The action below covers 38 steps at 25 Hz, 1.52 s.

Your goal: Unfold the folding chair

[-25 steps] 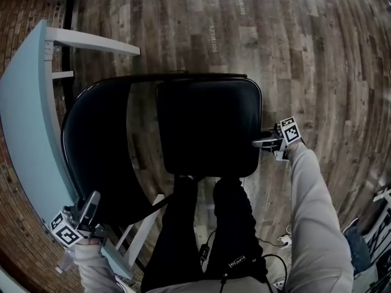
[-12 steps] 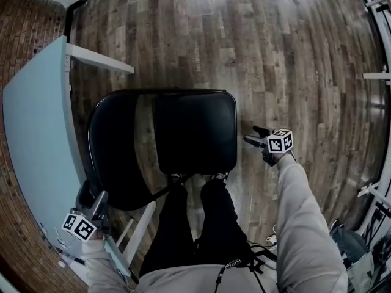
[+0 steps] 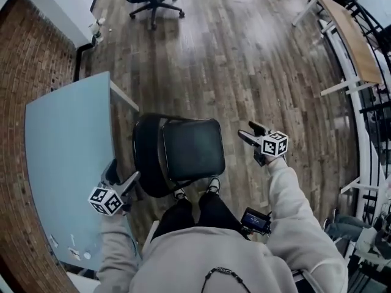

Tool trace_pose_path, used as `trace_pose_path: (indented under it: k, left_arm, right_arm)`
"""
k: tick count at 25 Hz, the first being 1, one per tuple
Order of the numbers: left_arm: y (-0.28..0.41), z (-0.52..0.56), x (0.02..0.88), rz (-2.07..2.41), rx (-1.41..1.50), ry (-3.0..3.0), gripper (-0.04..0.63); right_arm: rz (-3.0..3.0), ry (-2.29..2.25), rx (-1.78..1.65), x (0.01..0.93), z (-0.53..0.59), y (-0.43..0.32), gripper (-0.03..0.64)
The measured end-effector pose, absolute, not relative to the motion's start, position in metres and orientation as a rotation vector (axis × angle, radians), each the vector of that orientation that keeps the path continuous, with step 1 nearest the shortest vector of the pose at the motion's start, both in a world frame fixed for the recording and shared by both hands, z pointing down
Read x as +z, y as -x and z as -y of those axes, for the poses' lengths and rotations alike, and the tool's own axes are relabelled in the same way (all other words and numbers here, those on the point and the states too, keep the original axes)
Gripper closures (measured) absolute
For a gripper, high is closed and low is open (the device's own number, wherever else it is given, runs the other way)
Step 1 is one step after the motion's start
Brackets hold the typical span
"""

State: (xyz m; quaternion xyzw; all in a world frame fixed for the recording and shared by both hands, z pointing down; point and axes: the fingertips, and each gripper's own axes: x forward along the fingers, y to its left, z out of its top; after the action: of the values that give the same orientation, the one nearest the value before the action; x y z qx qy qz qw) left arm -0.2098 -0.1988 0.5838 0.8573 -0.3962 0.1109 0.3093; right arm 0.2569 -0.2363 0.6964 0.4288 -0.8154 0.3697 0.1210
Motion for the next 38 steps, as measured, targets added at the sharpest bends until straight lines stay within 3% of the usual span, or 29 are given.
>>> trace_pose_path:
  k: [2,3,4,5,6,10,15,38]
  left_arm:
    - [0.189,0.195,0.533,1.008,0.278,-2.404,0.102]
    - [0.18,0.191,0.507,1.001,0.276,-2.477,0.226]
    - [0.171,0.188,0.481,0.989,0.26,-2.551,0.361]
    - [0.159,0.183,0.455,0.958,0.219,-2.627,0.549]
    - [0.146,0.179,0.428,0.909,0.154,-2.704,0.589]
    - [0.113,0.156,0.343,0.814,-0.057,-2.887,0.589]
    - [0.116,0.148,0.275,0.878,-0.178,-2.966,0.591]
    - [0.123,0.11,0.235,0.893,-0.093,-3.124,0.591]
  right_arm:
    - [2.426,-1.22,0.934,0.627,0.224,-0.21,0.269]
    - [2.456,-1.213,0.853,0.59,0.216,-0.185,0.326]
    - [2.497,-1.219,0.771,0.55,0.207,-0.159,0.516]
    - [2.557,-1.231,0.689,0.507,0.198,-0.135,0.607]
    - [2.633,-1.239,0.607,0.463,0.19,-0.11,0.607]
    - [2.796,-1.232,0.321,0.331,0.153,-0.023,0.607]
    - [2.788,-1.264,0.067,0.26,0.145,0.014,0.607]
    - [2.779,-1.331,0.041,0.24,0.122,0.027,0.609]
